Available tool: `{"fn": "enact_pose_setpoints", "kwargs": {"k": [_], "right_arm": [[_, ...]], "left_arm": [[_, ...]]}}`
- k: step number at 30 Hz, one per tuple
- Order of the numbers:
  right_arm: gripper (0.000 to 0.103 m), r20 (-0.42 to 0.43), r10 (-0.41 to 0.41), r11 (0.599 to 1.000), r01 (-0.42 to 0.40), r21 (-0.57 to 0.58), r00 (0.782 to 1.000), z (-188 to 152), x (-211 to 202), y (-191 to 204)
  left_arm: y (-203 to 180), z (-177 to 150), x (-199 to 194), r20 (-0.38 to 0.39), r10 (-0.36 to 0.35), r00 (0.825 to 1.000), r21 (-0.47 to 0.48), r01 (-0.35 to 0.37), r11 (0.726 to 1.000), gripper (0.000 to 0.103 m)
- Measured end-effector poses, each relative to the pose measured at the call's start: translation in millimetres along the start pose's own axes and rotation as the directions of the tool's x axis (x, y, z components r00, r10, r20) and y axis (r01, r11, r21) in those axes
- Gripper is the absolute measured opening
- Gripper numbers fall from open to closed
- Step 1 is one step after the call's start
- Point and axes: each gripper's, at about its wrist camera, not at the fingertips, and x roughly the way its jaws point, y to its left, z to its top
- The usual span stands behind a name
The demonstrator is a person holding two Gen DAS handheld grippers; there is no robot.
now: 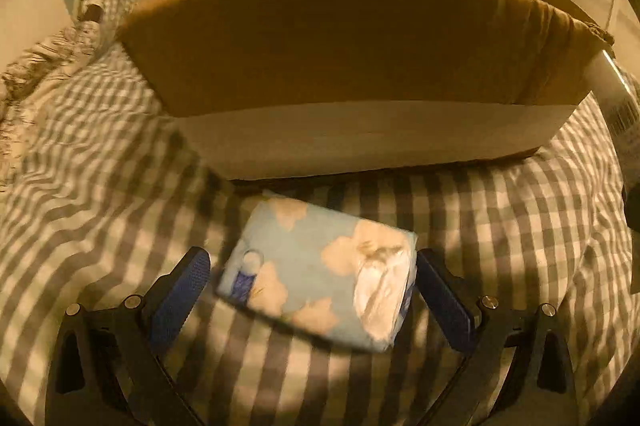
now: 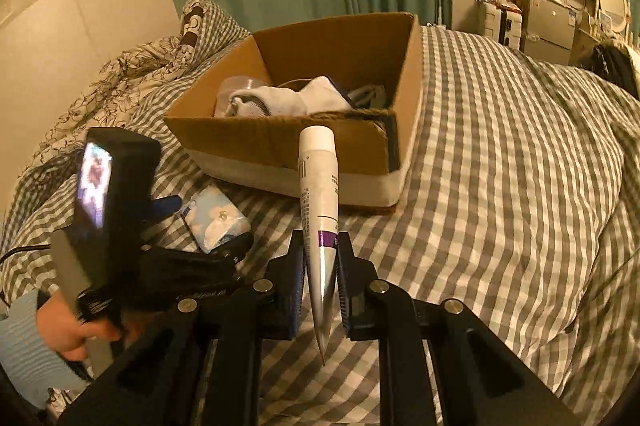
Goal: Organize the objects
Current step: 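Grasp the floral tissue pack with the left tool, then carry the tissue pack and tube over the box and release both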
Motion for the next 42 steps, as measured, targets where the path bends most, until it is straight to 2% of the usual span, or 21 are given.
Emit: {"fn": "enact_pose_setpoints", "kwargs": {"k": [1, 2, 3, 8, 14, 19, 23, 26, 30, 32, 34, 36, 42], "right_arm": [[0.014, 0.0, -0.003, 1.0, 0.003, 0.005, 1.0, -1, -1, -1], [0.014, 0.001, -0.007, 1.0, 0.007, 0.01, 1.0, -2, -2, -2], [0.014, 0.003, -0.009, 1.0, 0.009, 0.01, 1.0, -2, -4, -2], [0.014, 0.026, -0.03, 1.0, 0.03, 0.0, 0.999, -3, -24, 5], [0.014, 0.076, -0.064, 0.998, 0.066, -0.016, 0.995, 4, -63, 22], [0.014, 0.16, -0.078, 0.996, 0.085, -0.038, 0.984, 27, -104, 37], [0.014, 0.221, -0.051, 0.997, 0.062, -0.041, 0.974, 64, -129, 47], [0.014, 0.255, -0.036, 0.998, 0.048, -0.042, 0.966, 92, -132, 50], [0.014, 0.276, -0.008, 1.0, 0.012, -0.013, 0.961, 129, -118, 46], [0.014, 0.271, 0.002, 1.0, -0.002, 0.0, 0.963, 146, -104, 42], [0.014, 0.26, 0.004, 1.0, -0.007, 0.014, 0.966, 163, -85, 37], [0.014, 0.242, -0.008, 1.0, 0.002, 0.025, 0.97, 175, -65, 30], [0.014, 0.154, -0.025, 0.998, 0.017, 0.057, 0.988, 184, 0, 9]], "left_arm": [[1, 0, 0, -0.002, -0.025, 1.0, -0.001, 0.025, 1.0, 0.098], [1, -1, -1, -0.003, -0.044, 0.999, -0.002, 0.044, 0.999, 0.088], [1, -2, -5, -0.003, -0.073, 0.997, 0.001, 0.073, 0.997, 0.083], [-9, -13, -29, 0.012, -0.091, 0.996, 0.069, 0.09, 0.994, 0.083], [-16, -13, -95, 0.077, -0.148, 0.986, 0.1, 0.14, 0.985, 0.083], [-11, 21, -160, 0.198, -0.174, 0.965, 0.097, 0.158, 0.983, 0.083], [3, 56, -189, 0.273, -0.156, 0.949, 0.082, 0.139, 0.987, 0.083], [11, 85, -202, 0.326, -0.135, 0.936, 0.069, 0.119, 0.99, 0.083], [20, 124, -200, 0.369, -0.107, 0.923, 0.055, 0.093, 0.994, 0.083], [22, 139, -192, 0.371, -0.082, 0.925, 0.049, 0.068, 0.996, 0.083], [22, 156, -179, 0.365, -0.05, 0.93, 0.05, 0.034, 0.998, 0.083], [23, 168, -163, 0.349, -0.055, 0.935, 0.049, 0.041, 0.998, 0.083], [19, 175, -92, 0.241, -0.067, 0.968, 0.065, 0.053, 0.996, 0.083]]}}
